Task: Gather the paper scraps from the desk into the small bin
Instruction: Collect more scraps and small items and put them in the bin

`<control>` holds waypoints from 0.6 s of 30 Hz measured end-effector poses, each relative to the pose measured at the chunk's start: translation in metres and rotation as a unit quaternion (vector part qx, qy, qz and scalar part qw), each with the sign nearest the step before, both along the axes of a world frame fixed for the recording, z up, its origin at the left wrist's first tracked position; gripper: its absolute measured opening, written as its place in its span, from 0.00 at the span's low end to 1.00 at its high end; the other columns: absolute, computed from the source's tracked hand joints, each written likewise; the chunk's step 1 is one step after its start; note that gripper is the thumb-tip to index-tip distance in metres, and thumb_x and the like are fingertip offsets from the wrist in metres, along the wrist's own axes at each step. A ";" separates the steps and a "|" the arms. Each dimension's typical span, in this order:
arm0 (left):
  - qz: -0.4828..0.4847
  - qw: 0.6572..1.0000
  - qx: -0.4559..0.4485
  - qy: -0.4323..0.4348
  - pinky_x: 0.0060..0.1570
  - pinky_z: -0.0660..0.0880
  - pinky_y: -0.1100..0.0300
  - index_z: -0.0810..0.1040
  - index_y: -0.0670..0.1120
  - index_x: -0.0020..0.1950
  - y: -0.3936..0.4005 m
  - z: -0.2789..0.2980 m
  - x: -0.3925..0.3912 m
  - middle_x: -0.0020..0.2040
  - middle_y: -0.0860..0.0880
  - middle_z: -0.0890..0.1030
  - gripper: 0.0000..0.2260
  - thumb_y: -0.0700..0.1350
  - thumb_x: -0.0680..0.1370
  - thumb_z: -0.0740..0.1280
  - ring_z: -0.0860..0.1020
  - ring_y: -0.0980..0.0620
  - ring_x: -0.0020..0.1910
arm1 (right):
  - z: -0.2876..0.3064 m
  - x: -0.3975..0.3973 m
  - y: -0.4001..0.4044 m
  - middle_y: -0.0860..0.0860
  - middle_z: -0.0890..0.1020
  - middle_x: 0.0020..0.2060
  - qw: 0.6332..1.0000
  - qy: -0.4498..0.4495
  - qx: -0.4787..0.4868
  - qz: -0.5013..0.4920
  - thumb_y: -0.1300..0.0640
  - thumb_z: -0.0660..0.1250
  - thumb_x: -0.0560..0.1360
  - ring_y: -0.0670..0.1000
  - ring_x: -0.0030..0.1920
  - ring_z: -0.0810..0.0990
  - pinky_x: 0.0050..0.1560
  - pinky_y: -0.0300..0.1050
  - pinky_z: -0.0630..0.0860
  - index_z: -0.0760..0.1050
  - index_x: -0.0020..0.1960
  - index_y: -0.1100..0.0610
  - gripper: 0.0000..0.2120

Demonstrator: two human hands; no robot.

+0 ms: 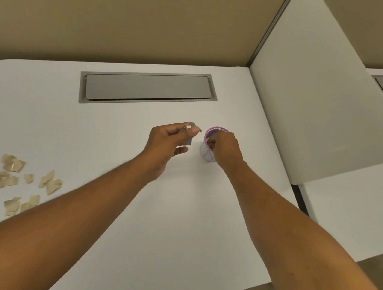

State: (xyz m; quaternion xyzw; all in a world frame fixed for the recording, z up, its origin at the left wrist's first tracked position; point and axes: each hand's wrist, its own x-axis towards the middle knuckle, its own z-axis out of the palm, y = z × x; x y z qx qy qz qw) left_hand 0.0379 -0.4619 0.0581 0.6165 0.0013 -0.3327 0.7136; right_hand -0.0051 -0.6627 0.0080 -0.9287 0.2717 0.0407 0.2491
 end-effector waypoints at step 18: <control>-0.073 0.989 0.110 -0.066 0.53 0.86 0.49 0.88 0.47 0.56 -0.086 -0.020 0.022 0.53 0.49 0.88 0.13 0.54 0.77 0.75 0.87 0.44 0.52 | 0.045 -0.028 -0.041 0.55 0.88 0.44 0.949 -0.165 0.203 -0.179 0.68 0.73 0.73 0.56 0.47 0.88 0.56 0.55 0.85 0.86 0.51 0.59 0.09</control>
